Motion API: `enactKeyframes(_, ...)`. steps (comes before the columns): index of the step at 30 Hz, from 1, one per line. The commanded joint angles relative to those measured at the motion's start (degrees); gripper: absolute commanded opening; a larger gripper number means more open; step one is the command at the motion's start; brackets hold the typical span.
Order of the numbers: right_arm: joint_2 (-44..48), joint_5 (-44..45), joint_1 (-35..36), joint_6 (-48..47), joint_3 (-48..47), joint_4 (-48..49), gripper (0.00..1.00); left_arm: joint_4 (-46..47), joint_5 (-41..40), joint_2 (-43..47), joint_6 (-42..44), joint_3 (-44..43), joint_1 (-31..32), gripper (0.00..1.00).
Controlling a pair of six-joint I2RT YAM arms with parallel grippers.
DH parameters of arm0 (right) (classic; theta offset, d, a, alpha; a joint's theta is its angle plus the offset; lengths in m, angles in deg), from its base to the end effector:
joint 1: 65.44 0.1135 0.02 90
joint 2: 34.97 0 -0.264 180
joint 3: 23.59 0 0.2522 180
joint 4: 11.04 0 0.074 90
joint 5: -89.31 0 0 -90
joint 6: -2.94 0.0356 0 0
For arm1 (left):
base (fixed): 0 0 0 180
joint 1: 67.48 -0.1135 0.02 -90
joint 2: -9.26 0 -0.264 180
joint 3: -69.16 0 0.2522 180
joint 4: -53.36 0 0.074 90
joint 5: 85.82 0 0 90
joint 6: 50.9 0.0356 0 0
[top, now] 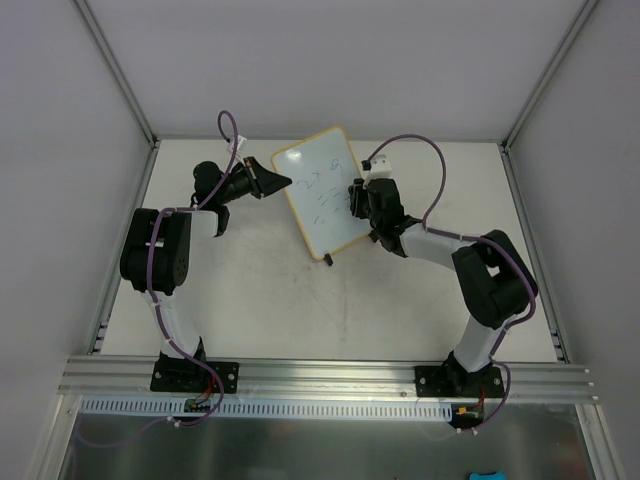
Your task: Erase the whiteboard
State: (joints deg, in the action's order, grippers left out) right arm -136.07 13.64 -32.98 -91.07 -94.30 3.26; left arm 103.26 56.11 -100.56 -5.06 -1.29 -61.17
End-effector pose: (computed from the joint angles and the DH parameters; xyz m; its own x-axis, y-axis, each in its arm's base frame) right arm 0.3360 0.2033 0.2149 -0.2109 -0.2145 -0.9537 -0.3349 0.9324 -0.1356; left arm 0.3933 -0.0717 0.2194 -0.4529 -0.3821 -0.8055 0.7271 0.3647 -0.5817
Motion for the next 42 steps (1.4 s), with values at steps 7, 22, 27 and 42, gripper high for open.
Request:
enactKeyframes(7, -2.0, -3.95, -3.81, 0.32, -1.32, -0.63, 0.0, 2.26, 3.27, 1.63, 3.82, -0.79, 0.73, 0.0)
enactKeyframes(22, 0.11, -6.68, 4.08, 3.04, 0.43, 0.69, 0.0, 1.91, 3.1, 1.89, 3.91, -0.62, 0.73, 0.0)
enactKeyframes(27, 0.03, -6.94, 8.39, 3.83, 0.09, 0.6, 0.0, 0.95, 2.92, 2.15, 4.43, -0.79, 0.81, 0.0)
enactKeyframes(42, -5.87, -5.98, 15.7, 8.06, -3.17, 0.6, 0.0, -0.29, 2.83, 2.42, 5.05, -1.06, 0.9, 0.0)
